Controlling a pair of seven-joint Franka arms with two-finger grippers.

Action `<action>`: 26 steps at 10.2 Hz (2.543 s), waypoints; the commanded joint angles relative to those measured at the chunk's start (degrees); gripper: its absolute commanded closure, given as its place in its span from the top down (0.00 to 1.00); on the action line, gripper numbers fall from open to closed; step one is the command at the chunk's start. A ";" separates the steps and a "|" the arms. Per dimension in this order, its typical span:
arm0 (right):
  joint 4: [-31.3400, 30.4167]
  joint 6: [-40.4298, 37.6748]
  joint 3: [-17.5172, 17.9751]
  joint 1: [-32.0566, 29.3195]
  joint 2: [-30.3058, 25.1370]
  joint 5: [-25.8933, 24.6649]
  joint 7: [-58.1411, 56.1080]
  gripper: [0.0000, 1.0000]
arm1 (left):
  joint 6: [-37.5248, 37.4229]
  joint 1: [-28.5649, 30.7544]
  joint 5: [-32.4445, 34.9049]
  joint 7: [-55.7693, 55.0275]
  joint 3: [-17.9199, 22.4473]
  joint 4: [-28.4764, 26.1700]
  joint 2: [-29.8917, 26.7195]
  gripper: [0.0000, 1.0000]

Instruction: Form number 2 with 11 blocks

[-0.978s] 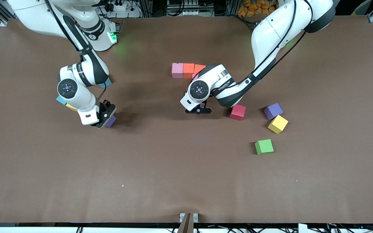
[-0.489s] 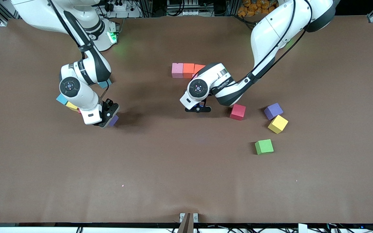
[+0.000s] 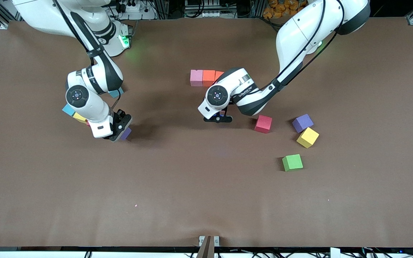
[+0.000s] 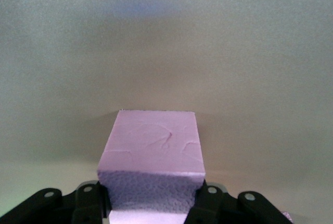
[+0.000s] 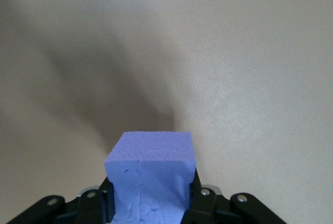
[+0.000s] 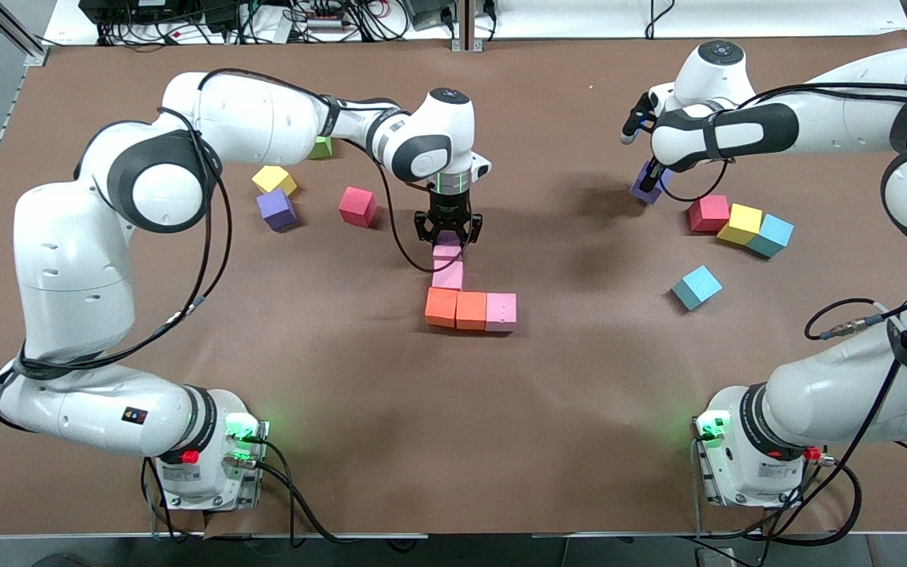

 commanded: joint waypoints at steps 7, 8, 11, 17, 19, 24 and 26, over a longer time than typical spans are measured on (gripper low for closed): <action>1.07 -1.71 2.34 -0.61 -0.83 0.78 0.18 0.41 | 0.28 -0.95 1.24 -1.09 0.48 -2.90 0.62 0.34; 1.07 -1.71 2.52 -0.61 -0.83 0.78 0.09 0.41 | 0.28 -0.95 1.33 -1.18 0.48 -2.99 0.62 0.35; 1.16 -1.71 2.52 -0.61 -0.83 0.78 -0.08 0.40 | 0.28 -0.95 1.24 -1.18 0.56 -2.99 0.62 0.44; 2.21 -1.71 3.48 -0.44 -0.74 0.52 -1.13 0.40 | 0.10 -0.78 2.12 -1.61 0.83 -2.29 0.27 1.00; 2.39 -1.71 3.57 -0.35 -0.74 0.43 -3.58 0.40 | -0.77 -0.78 2.12 -3.37 0.65 -1.85 -0.35 1.00; 2.91 -1.71 5.16 0.61 -2.05 0.43 -5.88 0.40 | -3.24 -0.26 -0.15 -5.73 -1.18 4.55 -1.75 1.00; 2.92 -2.32 5.33 0.79 -2.67 0.43 -5.97 0.40 | -8.30 0.45 -0.51 -6.27 -1.90 7.19 -4.55 1.00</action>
